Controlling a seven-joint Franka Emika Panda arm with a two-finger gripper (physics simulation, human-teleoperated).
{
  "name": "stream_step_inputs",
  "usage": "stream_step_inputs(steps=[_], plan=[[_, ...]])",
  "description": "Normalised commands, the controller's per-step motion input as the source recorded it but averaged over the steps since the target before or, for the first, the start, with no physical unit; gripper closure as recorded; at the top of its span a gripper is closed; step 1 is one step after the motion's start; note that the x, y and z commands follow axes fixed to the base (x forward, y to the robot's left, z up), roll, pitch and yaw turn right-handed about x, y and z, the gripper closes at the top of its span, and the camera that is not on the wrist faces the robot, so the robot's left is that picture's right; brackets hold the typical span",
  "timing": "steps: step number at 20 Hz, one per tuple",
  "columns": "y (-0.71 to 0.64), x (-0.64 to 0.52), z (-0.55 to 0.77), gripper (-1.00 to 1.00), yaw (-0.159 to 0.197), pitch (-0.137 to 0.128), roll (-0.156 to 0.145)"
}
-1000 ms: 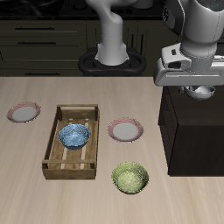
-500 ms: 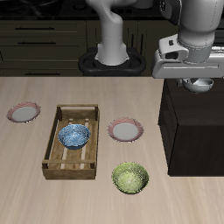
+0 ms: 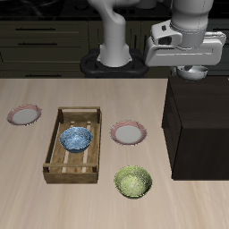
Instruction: Place the white bowl on the off-center plate
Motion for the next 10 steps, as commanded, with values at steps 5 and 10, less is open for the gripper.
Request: stream_step_inputs(steps=[5, 10], plan=[[-0.43, -0.19, -0.07, 1.00, 0.018, -0.003, 0.006], [-0.51, -0.19, -0.08, 1.00, -0.003, -0.007, 0.000]])
